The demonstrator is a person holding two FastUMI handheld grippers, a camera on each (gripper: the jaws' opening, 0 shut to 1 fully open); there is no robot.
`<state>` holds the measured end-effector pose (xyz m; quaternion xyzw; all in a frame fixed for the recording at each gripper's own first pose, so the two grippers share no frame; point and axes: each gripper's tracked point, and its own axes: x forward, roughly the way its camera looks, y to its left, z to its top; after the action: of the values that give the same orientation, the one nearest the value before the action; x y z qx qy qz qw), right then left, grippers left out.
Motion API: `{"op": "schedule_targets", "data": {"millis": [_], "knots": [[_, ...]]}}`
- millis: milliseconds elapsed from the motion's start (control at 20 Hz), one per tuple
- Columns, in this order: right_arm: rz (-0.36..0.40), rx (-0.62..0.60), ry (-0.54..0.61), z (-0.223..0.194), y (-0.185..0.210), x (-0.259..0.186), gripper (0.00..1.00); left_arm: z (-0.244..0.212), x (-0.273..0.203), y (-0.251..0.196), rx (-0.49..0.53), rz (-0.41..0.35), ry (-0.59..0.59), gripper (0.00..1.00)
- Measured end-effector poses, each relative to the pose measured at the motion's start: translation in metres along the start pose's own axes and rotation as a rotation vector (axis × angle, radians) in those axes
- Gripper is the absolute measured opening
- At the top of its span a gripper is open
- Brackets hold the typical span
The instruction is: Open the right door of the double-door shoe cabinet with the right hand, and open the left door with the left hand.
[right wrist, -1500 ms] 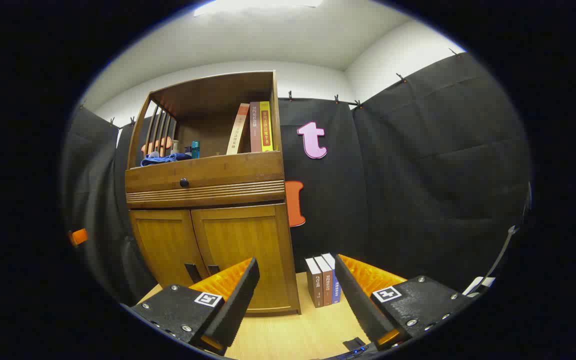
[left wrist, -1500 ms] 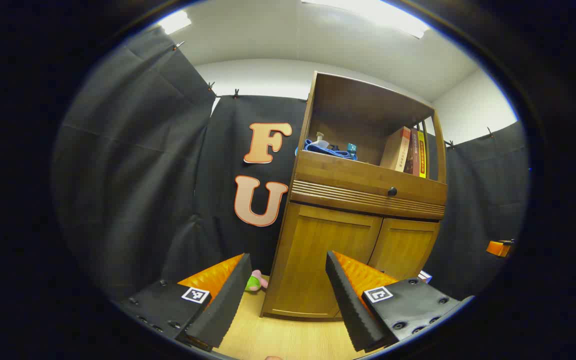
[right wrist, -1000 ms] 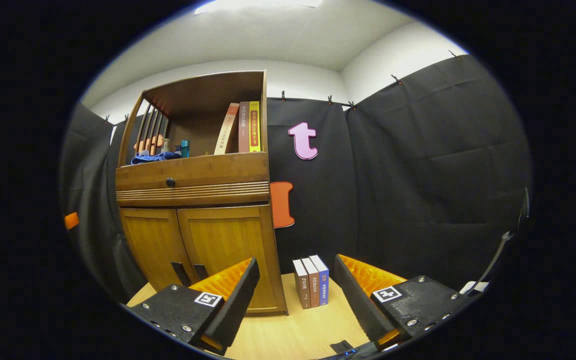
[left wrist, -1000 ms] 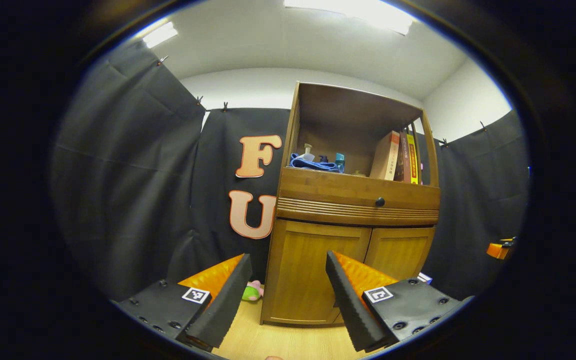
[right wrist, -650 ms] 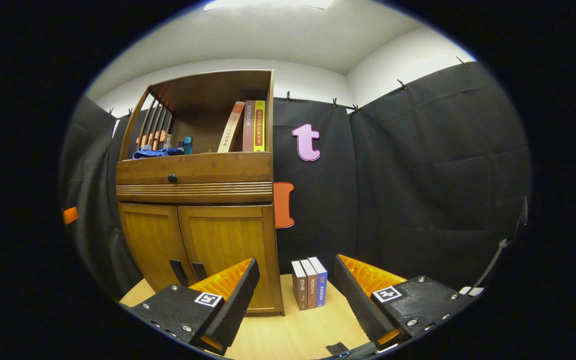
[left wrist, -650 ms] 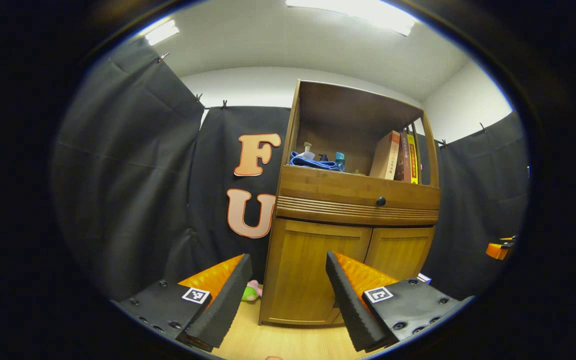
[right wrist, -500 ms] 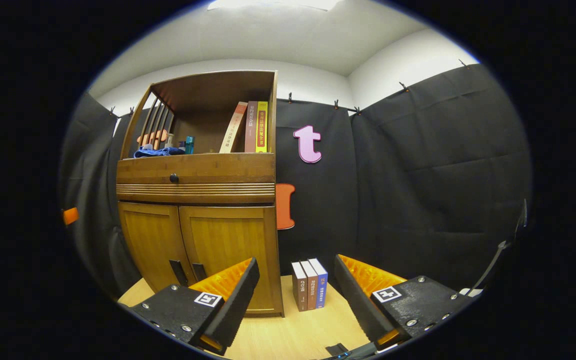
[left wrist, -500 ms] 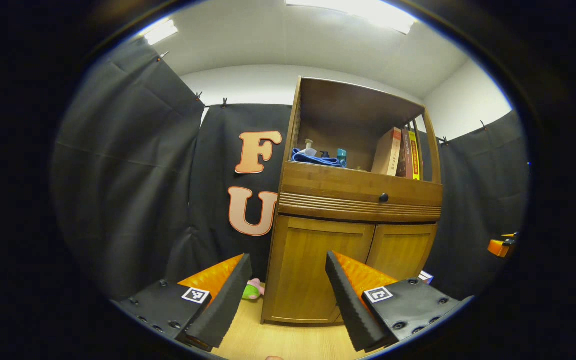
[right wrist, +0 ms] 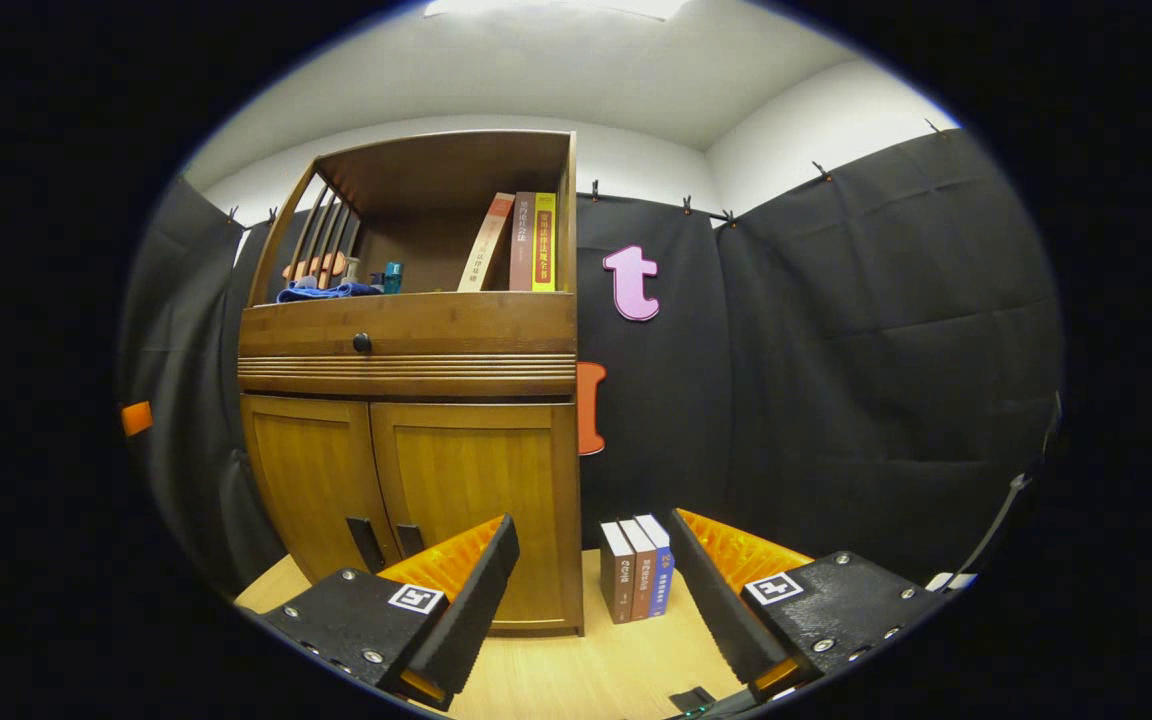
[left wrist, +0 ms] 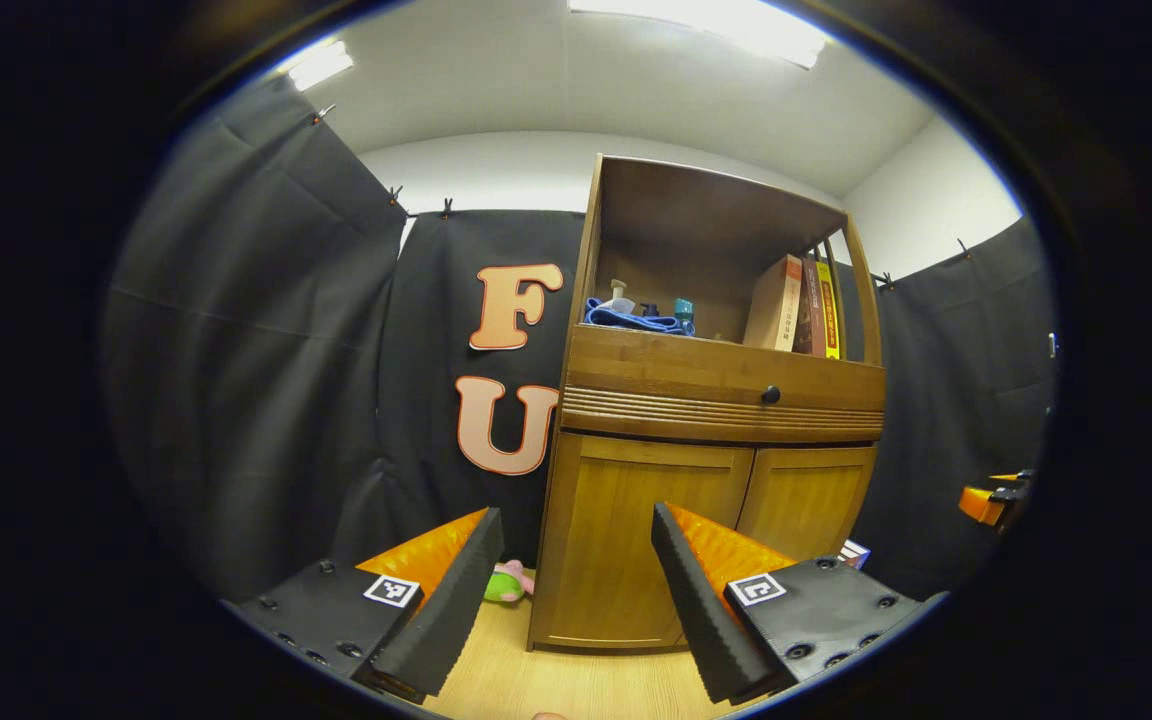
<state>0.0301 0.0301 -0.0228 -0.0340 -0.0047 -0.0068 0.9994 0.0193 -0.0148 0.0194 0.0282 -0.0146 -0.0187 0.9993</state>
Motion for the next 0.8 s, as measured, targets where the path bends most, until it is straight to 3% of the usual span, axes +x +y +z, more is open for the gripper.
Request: {"op": "schedule_targets", "data": {"millis": [100,150,800], "knots": [[0.028,0.017,0.012,-0.015,0.018,0.01,1.0,0.0,-0.002,0.004,0.002,0.003,0.0,0.96],[0.044,0.023,0.019,-0.023,0.029,0.016,0.94,0.0,-0.003,0.005,0.002,0.004,-0.001,0.97],[0.193,0.037,0.108,-0.134,0.148,0.09,0.94,-0.001,-0.02,0.052,0.049,0.077,0.008,0.96]]}}
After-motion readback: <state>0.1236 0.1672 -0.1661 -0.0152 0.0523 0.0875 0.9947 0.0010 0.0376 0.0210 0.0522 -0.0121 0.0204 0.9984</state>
